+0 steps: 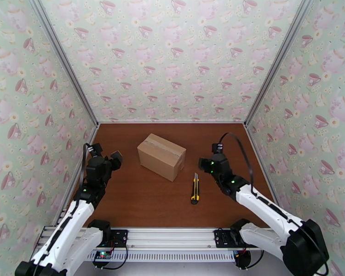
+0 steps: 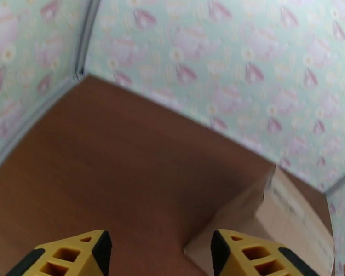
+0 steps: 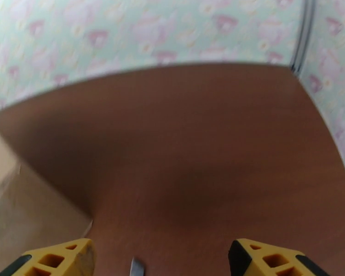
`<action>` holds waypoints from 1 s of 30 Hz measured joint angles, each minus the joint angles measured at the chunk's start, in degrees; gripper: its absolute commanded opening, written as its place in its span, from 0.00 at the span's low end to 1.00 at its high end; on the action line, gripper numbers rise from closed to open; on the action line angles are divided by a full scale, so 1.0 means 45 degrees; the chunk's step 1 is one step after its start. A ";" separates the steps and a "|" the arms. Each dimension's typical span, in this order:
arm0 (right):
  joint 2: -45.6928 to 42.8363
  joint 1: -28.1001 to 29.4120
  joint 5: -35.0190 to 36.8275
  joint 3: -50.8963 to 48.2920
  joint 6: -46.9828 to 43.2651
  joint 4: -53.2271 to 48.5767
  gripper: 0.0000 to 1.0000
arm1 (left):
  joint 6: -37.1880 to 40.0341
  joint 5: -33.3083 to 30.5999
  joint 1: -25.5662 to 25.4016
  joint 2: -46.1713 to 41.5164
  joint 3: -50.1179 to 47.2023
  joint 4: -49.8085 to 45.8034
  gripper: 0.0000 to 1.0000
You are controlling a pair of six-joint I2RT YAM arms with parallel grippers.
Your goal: Unpack the express box
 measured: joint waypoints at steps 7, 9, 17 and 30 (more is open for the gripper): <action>-0.0534 0.1953 0.0083 -0.0005 0.2093 -0.2404 0.80 | -0.0801 0.0860 -0.0743 -0.1307 0.0340 -0.2263 0.62; -0.0646 0.2482 0.0063 -0.0005 0.2574 -0.2919 0.80 | -0.0937 0.0869 -0.0850 -0.1520 0.0316 -0.2312 0.63; -0.0219 0.3905 -0.0039 -0.0525 0.4454 -0.3895 0.80 | -0.1341 0.1224 -0.1146 -0.0733 0.0083 -0.1690 0.57; 0.2555 0.5124 0.0223 -0.0899 0.6144 -0.3468 0.76 | -0.1239 0.1443 -0.2069 0.0452 0.0607 -0.1044 0.58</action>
